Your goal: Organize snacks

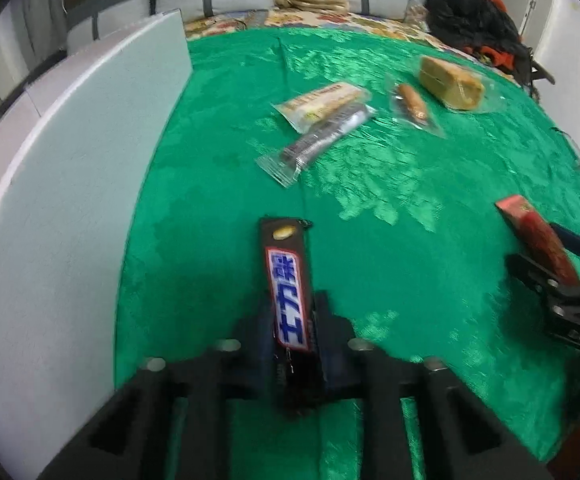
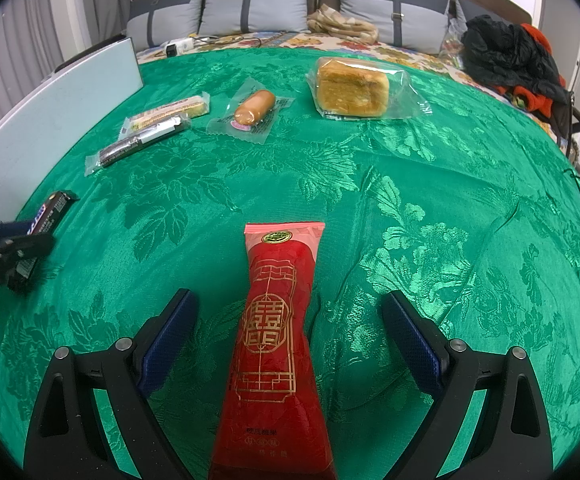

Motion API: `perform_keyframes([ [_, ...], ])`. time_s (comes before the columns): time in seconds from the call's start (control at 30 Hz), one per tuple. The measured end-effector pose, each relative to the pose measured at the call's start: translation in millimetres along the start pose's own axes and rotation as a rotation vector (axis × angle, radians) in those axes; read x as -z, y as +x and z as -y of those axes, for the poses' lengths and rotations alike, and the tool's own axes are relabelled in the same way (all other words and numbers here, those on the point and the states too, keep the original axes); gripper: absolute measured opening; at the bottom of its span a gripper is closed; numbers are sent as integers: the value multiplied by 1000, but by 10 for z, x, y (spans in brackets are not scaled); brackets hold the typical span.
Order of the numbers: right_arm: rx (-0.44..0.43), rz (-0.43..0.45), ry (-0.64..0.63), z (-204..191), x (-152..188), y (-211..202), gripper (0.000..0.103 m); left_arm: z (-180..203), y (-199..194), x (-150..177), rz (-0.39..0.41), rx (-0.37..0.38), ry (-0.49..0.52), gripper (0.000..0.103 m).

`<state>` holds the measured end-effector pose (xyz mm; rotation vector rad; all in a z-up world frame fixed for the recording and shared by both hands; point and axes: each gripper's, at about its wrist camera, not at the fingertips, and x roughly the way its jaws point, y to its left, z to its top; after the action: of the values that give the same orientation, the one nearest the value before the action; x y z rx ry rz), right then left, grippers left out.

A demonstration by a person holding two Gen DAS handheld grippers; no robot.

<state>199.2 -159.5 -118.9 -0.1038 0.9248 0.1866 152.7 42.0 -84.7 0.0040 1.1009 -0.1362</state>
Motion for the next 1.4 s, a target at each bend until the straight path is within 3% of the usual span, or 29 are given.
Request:
perform_keyframes([
  [0.23,-1,0,1,2,1,1,96,-84,-260,372,31,114,-122,16],
  [0.37,-15,-12,-13,6,5,-16,96,-109,-386,519,52,141,-151,16],
  [0.43,-43,-64,-27,45,-31,-44,94,-120,-463,570,68,142,-149,16],
  [0.6,-178,-198,75,285,-278,-139,94,-80,-600,623,113,167,-153,16],
  [0.7,-177,-314,75,244,-412,-58,92,-43,-640,644,123,179,-151,16],
  [0.8,-106,-397,-17,36,-410,42,89,-43,-723,687,132,188,-152,16],
  [0.83,-94,-418,-32,-20,-381,71,79,-57,-769,704,138,192,-157,16],
  [0.87,-90,-431,-40,-55,-353,81,50,-78,-824,721,147,197,-162,16],
  [0.9,-76,-437,-46,-79,-326,74,36,-91,-866,737,153,200,-167,16],
  [0.93,-44,-424,-54,-91,-314,37,20,-116,-921,748,162,203,-173,16],
  [1.1,-110,-358,63,6,-318,-226,17,-232,-1215,756,211,238,-213,16],
  [1.27,-294,-227,142,-217,-626,-731,17,-526,-1618,667,288,270,-279,16],
  [1.4,-485,-126,110,-897,-1057,-1170,17,-1008,-1956,574,358,211,-335,16],
])
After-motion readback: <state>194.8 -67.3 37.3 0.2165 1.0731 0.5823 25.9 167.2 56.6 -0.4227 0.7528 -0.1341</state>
